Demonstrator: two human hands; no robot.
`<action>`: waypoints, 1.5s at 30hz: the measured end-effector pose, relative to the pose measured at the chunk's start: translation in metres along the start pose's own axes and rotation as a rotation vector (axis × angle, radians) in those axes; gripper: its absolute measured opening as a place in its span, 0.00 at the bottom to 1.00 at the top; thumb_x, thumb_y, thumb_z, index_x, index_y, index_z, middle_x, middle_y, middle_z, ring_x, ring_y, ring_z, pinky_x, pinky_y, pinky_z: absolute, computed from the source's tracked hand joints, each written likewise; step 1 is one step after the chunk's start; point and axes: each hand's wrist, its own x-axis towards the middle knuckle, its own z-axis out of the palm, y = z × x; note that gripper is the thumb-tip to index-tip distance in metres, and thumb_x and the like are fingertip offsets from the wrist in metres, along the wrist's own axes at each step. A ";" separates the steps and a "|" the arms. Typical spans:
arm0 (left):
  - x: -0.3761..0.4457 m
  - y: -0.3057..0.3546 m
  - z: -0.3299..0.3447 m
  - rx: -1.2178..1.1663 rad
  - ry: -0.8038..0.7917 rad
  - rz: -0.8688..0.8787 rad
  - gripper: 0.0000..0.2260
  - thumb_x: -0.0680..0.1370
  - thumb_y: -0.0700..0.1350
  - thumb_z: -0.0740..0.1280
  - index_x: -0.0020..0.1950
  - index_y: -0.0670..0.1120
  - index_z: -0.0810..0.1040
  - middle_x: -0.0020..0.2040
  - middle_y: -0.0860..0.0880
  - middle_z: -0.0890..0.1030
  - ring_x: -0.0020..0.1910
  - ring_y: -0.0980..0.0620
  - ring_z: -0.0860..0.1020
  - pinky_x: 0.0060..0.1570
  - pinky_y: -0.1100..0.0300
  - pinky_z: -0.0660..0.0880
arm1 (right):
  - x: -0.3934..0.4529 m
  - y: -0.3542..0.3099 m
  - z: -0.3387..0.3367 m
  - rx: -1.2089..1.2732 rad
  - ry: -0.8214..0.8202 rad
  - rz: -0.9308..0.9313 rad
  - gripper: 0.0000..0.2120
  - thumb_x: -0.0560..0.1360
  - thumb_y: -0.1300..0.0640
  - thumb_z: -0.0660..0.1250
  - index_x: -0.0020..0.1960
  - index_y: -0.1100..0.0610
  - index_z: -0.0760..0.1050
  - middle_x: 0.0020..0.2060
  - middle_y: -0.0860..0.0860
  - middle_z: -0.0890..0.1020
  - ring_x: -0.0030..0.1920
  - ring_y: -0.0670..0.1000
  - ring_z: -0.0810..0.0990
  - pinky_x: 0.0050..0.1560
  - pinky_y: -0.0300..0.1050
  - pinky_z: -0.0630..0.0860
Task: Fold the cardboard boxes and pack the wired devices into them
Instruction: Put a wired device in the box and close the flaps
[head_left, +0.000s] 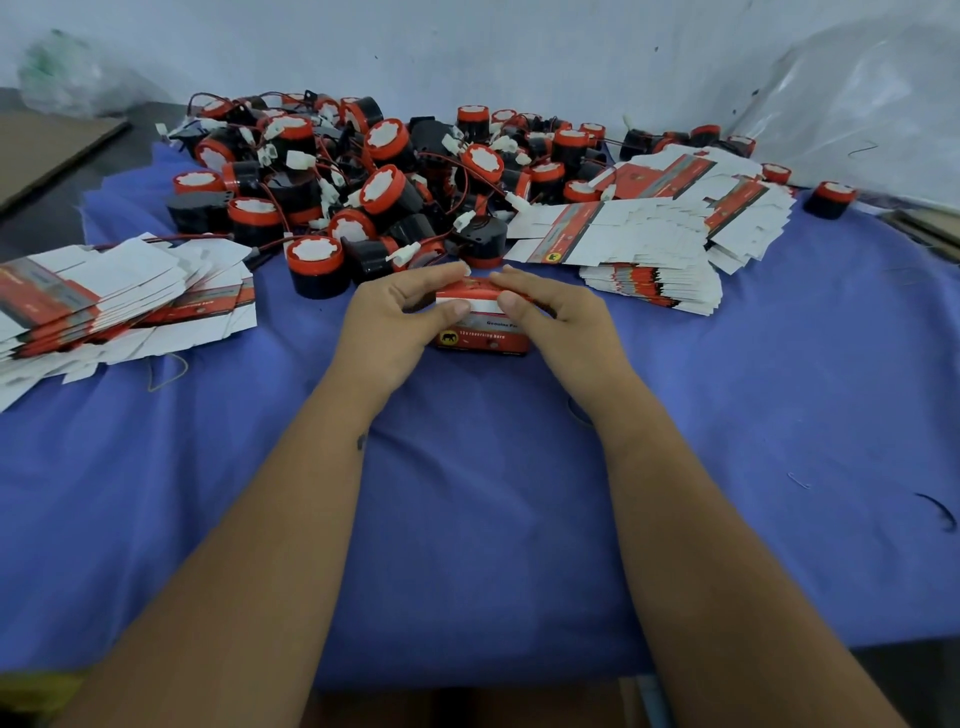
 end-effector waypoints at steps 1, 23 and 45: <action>0.001 0.000 0.000 -0.029 0.007 -0.004 0.15 0.76 0.36 0.72 0.60 0.49 0.80 0.54 0.56 0.83 0.56 0.58 0.82 0.54 0.62 0.79 | 0.000 -0.001 0.000 -0.006 0.004 -0.002 0.15 0.79 0.50 0.66 0.65 0.48 0.78 0.67 0.45 0.77 0.62 0.41 0.75 0.59 0.34 0.75; -0.006 0.003 -0.004 0.023 -0.086 0.034 0.18 0.73 0.32 0.73 0.56 0.52 0.82 0.59 0.55 0.81 0.63 0.64 0.76 0.61 0.61 0.77 | -0.002 -0.006 -0.005 0.298 0.032 0.074 0.15 0.73 0.72 0.62 0.35 0.55 0.76 0.63 0.53 0.79 0.58 0.41 0.77 0.55 0.43 0.79; -0.002 -0.001 0.004 0.202 -0.200 0.112 0.20 0.74 0.30 0.70 0.53 0.50 0.67 0.46 0.51 0.80 0.45 0.59 0.80 0.45 0.63 0.77 | -0.002 -0.030 0.027 -0.632 0.152 -0.405 0.06 0.73 0.53 0.71 0.50 0.51 0.81 0.46 0.48 0.80 0.52 0.54 0.75 0.58 0.55 0.68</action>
